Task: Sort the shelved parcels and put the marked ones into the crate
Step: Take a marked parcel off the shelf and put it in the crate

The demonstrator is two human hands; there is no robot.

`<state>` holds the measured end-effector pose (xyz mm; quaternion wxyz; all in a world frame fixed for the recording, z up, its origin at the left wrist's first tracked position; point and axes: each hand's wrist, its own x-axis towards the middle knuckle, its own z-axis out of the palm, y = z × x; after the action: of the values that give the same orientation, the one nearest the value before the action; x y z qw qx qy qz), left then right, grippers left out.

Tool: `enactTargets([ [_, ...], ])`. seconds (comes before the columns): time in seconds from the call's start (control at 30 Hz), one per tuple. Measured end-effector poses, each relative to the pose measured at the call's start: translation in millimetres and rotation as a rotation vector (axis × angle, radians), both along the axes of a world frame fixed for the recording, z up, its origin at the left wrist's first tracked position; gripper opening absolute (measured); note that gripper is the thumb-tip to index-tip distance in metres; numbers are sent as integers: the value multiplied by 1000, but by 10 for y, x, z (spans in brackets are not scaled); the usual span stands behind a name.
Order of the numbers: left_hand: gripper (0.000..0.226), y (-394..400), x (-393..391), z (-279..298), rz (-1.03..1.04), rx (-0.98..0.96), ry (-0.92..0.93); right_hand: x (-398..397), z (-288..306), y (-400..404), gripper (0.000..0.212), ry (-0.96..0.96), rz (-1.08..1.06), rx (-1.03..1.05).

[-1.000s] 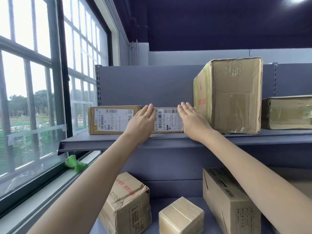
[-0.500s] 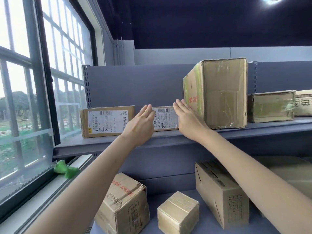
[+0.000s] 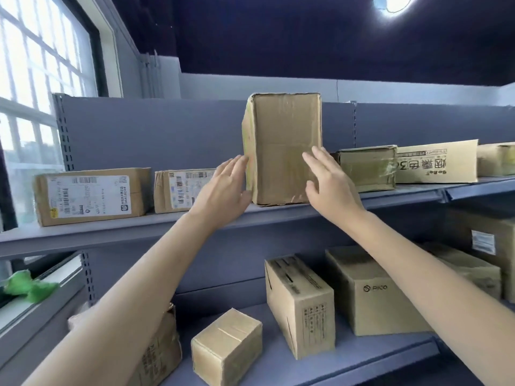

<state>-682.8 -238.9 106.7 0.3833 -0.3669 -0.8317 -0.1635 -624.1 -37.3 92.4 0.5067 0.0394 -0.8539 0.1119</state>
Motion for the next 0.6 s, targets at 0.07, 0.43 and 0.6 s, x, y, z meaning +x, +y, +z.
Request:
enactTargets([
  [0.07,65,249,21,14,-7,95,-36,3,5,253,55,8,3,-24],
  [0.43,53,970,-49,64,42,632,-413,-352,96,648,49,-427,363,-360],
  [0.6,52,990,147,53,33,670,-379,-198,-12,637,42,-264,397,-443],
])
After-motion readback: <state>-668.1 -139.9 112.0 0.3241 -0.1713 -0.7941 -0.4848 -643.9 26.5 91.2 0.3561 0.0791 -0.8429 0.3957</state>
